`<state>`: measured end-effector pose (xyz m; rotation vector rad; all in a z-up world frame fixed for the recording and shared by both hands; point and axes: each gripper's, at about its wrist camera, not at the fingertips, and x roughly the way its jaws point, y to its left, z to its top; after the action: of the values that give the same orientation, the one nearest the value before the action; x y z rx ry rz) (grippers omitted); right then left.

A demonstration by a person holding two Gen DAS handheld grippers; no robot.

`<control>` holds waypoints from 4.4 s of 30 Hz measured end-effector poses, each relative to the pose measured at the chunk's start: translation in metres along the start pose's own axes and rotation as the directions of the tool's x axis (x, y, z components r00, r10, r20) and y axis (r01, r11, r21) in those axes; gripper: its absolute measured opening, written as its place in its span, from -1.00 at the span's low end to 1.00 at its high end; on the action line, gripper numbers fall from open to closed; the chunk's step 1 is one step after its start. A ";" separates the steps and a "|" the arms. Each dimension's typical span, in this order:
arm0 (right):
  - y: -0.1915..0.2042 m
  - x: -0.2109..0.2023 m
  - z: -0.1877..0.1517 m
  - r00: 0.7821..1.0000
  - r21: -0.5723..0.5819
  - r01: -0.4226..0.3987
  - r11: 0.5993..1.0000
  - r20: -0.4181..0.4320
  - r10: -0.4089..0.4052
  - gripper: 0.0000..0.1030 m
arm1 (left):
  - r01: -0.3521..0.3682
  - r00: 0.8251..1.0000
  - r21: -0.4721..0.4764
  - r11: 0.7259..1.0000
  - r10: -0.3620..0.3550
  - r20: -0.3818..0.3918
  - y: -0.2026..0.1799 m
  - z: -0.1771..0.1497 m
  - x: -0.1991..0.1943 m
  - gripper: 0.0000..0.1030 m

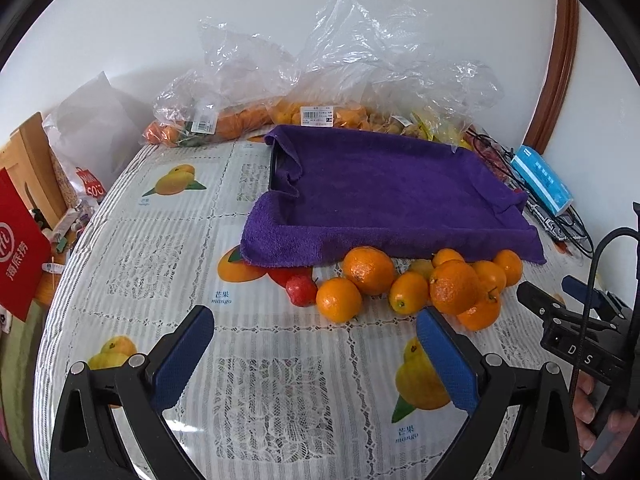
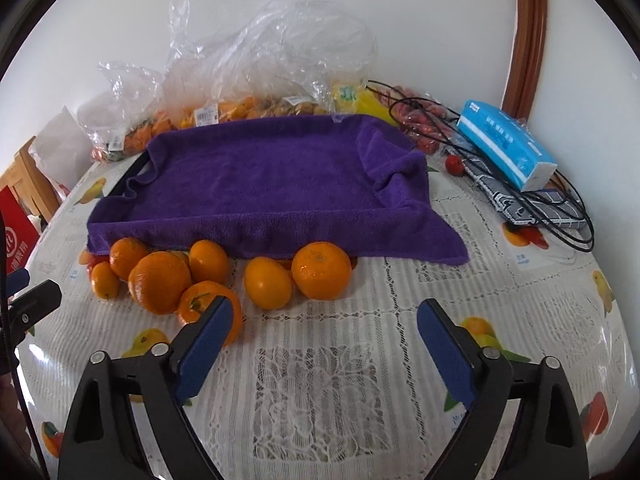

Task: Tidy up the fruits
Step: 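Move the right tool toward the oranges and close on a large orange, then lift the orange with the right tool and carry it over the purple towel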

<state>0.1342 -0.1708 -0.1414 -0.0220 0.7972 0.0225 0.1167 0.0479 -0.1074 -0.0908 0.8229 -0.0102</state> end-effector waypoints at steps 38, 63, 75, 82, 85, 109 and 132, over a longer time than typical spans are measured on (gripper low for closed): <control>0.003 0.041 0.012 0.995 0.004 -0.093 0.996 -0.039 0.093 0.38 | 0.168 0.981 -0.039 0.985 -0.171 -0.091 0.018 0.006 0.058 0.02; 0.004 0.034 -0.004 0.990 -0.077 -0.132 0.988 -0.068 0.126 -0.06 | 0.181 0.977 -0.049 0.982 -0.185 -0.102 0.019 0.006 0.062 -0.03; -0.005 0.034 -0.012 0.992 -0.028 -0.119 0.993 -0.055 0.117 -0.32 | 0.163 0.981 -0.031 0.986 -0.165 -0.104 0.015 0.001 0.060 -0.09; -0.018 0.026 -0.007 0.992 0.004 -0.130 0.992 -0.006 0.130 -0.32 | 0.143 0.981 -0.059 0.988 -0.149 -0.123 0.019 0.001 0.057 -0.09; -0.025 0.027 0.000 0.990 0.027 -0.139 0.990 0.014 0.139 -0.30 | 0.124 0.985 -0.056 0.991 -0.130 -0.114 0.019 0.001 0.054 -0.09; -0.019 0.055 0.012 0.991 -0.005 -0.134 0.991 -0.014 0.133 -0.17 | 0.057 0.991 0.004 0.998 -0.056 -0.123 0.000 -0.004 0.058 -0.38; -0.034 -0.005 0.015 0.993 0.006 -0.101 0.995 0.068 0.100 -0.17 | 0.082 0.996 -0.001 0.997 -0.082 -0.027 -0.009 0.011 0.006 -0.38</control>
<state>0.1423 -0.2044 -0.1268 0.0278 0.7301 0.1141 0.1288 0.0396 -0.1039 -0.1242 0.8460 -0.0887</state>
